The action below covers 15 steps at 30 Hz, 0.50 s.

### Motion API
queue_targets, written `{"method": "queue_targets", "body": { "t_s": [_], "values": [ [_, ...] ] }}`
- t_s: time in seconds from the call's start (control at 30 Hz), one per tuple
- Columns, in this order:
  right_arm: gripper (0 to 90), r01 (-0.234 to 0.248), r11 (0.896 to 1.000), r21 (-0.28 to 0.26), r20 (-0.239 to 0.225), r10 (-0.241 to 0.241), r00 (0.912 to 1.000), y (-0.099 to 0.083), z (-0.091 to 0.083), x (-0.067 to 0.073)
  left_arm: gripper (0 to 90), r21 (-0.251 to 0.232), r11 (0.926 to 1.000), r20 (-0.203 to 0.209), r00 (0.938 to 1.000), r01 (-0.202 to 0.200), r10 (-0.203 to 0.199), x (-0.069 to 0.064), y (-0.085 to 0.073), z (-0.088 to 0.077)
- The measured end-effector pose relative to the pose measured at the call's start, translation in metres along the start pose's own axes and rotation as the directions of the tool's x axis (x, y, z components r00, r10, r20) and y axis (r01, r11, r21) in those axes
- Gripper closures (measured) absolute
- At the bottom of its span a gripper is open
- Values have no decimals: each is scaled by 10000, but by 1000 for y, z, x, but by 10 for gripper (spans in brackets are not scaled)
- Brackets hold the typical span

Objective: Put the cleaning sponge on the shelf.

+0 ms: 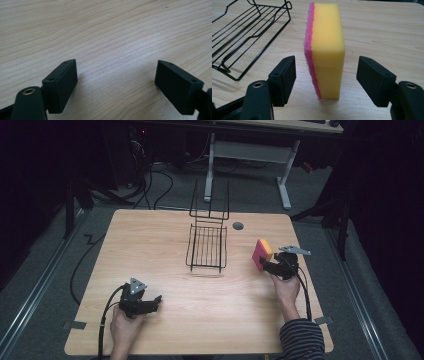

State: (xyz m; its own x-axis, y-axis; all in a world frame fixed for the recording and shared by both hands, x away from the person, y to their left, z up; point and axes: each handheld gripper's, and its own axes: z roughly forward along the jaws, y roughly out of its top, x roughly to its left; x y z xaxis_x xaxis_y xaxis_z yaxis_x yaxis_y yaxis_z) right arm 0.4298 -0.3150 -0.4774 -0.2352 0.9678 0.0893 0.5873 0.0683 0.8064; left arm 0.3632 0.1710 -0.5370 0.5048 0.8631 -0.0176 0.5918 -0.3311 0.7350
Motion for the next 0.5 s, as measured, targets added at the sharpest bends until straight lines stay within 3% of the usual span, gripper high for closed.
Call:
{"method": "queue_targets", "body": {
  "t_s": [0.3,0.5],
  "values": [
    [374,-225,9994,252,-234,231,9995,-5,15,-1,188,2,10000,0,10000,0,0,0,0,0],
    [409,-130,9990,439,-41,132,9999,-8,24,1,189,2,10000,1,10000,0,0,0,0,0]
  ]
}}
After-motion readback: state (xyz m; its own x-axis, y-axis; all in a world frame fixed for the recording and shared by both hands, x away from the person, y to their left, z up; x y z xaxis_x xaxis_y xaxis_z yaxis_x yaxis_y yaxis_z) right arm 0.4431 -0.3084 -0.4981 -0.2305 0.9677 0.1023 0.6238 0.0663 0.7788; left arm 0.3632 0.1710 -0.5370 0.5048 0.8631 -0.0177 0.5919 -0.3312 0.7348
